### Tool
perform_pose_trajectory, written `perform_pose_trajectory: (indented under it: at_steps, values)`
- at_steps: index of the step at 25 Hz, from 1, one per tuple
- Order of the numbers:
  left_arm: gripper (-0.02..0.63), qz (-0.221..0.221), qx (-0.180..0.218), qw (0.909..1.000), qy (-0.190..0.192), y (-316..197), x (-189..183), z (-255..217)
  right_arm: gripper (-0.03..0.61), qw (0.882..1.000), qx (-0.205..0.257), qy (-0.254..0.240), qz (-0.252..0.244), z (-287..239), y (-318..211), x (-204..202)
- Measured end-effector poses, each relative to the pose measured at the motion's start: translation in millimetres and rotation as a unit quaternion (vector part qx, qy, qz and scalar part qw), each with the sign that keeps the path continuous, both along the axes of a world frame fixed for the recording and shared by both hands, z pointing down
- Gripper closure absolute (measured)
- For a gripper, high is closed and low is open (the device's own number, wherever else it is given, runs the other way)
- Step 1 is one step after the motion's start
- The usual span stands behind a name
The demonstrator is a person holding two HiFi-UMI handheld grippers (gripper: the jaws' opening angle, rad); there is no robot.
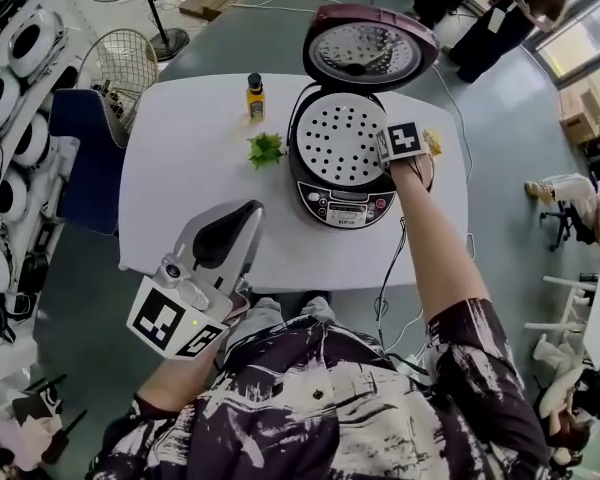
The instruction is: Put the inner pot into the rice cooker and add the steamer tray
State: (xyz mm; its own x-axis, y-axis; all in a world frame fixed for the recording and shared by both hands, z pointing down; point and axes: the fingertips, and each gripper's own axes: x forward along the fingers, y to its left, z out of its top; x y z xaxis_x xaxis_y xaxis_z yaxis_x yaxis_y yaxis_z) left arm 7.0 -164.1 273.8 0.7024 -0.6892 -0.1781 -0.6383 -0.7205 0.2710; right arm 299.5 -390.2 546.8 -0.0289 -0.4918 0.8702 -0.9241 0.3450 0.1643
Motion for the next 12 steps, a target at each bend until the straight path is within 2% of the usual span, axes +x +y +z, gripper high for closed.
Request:
perform_pose_trajectory:
  at_steps: [5,9,11,12]
  values:
    - [0.609,0.021,0.003,0.9998,-0.001,-5.6,22.2,-2.8,0.409,0.995,0.032,-0.09,0.004,-9.2,4.9,-6.0]
    - [0.609,0.04,0.008,0.9991,-0.005,-9.8,47.4,-5.9,0.408,0.986,0.069,-0.155,0.003,-27.5,10.3,-1.5]
    - [0.609,0.049,0.012,0.9987,-0.009,-11.7,60.0,-7.8,0.407,0.974,0.096,-0.207,-0.001,-49.2,13.4,-3.1]
    - [0.609,0.053,0.013,0.9985,-0.011,-12.6,66.5,-8.6,0.407,0.963,0.119,-0.241,-0.011,-67.5,16.1,-6.4]
